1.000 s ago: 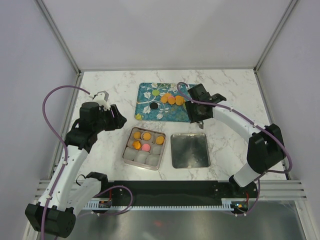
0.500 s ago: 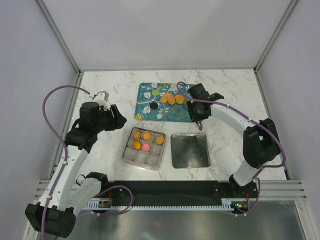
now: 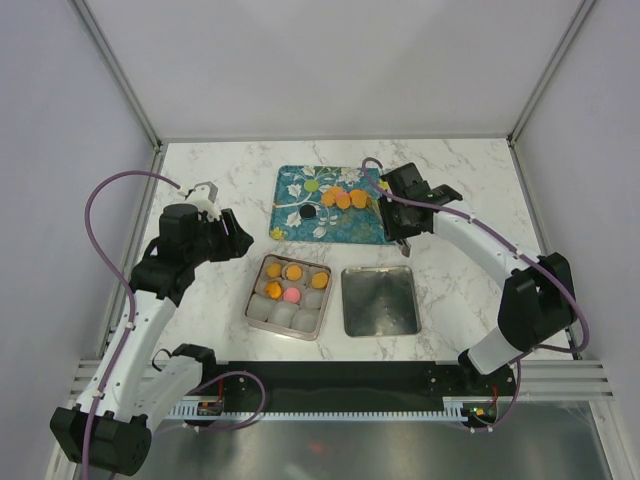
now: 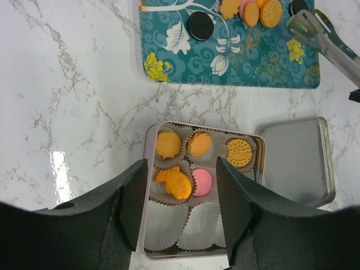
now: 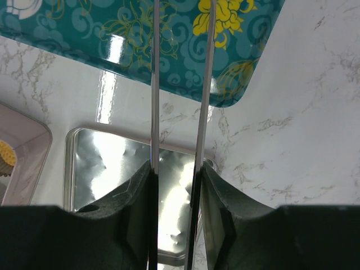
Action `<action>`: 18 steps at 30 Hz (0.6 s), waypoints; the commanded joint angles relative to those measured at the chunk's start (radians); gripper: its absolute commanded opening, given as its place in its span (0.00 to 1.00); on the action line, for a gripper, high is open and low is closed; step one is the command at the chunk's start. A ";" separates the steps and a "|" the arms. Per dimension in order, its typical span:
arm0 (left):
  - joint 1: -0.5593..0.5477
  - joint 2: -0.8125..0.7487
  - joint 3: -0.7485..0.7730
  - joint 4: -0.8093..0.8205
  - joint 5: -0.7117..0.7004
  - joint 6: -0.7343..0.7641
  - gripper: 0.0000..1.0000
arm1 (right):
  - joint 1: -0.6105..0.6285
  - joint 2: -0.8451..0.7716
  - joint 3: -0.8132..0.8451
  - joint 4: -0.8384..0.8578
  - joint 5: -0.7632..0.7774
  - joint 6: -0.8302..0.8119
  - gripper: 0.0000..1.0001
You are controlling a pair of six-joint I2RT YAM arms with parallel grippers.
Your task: Pack the cookies
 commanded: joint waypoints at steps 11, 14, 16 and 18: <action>-0.004 -0.001 0.000 0.025 0.012 0.000 0.60 | 0.122 -0.182 0.044 -0.062 -0.048 0.032 0.35; -0.004 -0.001 -0.001 0.025 0.007 0.000 0.60 | 0.234 -0.195 0.067 -0.085 -0.022 0.049 0.35; -0.004 -0.001 -0.001 0.026 0.009 0.000 0.60 | 0.317 -0.201 0.079 -0.100 -0.022 0.065 0.35; -0.004 -0.001 -0.001 0.025 0.006 0.001 0.60 | 0.393 -0.211 0.082 -0.108 -0.019 0.075 0.35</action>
